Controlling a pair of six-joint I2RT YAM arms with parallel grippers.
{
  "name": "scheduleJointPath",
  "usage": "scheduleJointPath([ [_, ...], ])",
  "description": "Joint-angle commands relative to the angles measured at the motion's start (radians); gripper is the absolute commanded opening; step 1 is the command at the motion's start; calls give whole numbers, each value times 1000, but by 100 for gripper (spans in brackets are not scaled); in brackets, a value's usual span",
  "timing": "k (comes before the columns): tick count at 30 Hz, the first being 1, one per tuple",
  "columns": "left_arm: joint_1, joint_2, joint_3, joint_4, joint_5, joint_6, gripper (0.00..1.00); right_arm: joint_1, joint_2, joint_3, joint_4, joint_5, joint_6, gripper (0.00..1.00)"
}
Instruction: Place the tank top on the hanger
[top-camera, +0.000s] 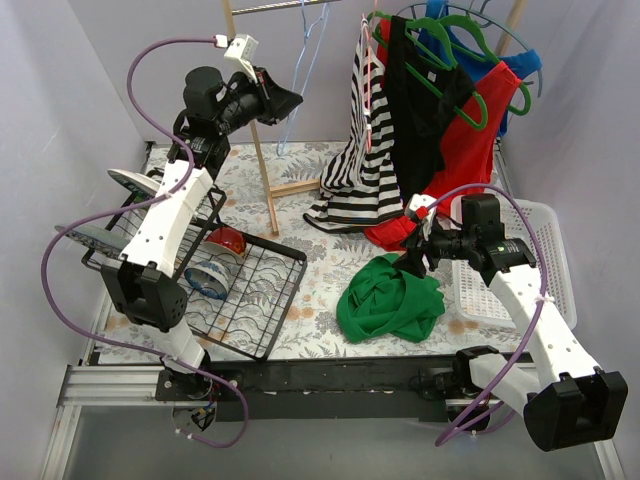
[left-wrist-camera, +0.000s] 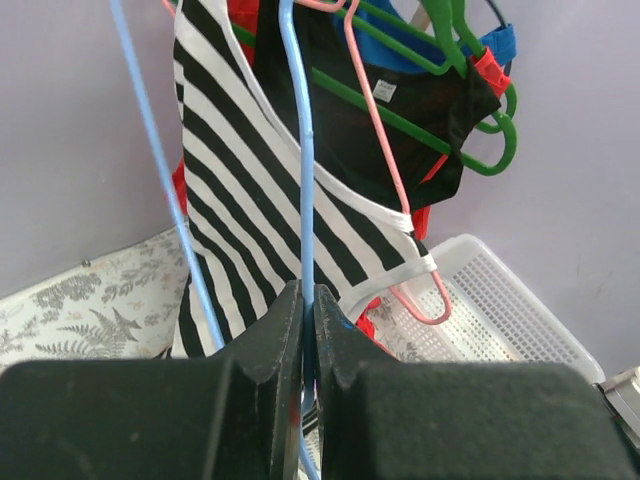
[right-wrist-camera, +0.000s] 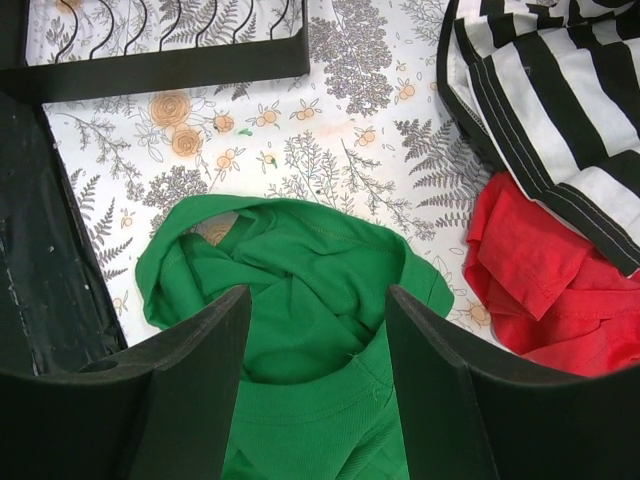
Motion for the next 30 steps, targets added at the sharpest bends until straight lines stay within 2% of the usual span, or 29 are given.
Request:
scheduleJointPath([
  [1,-2,-100,-25,97,23,62,0,-5,-11,35,-5,-5,-5,64],
  [11,-1,-182,-137,155,47,100,0,-4,6,75,-49,-37,-52,64],
  [16,-1,-226,-151,30,85,132,0,-2,3,145,-160,-86,-172,65],
  [21,-1,-411,-313,-35,135,132,0,-4,-14,265,-322,-119,-327,66],
  [27,-2,-625,-488,-95,225,100,0,-2,-35,380,-381,-140,-364,67],
  [30,-1,-676,-537,-143,292,77,0,-2,-35,454,-404,-161,-381,67],
])
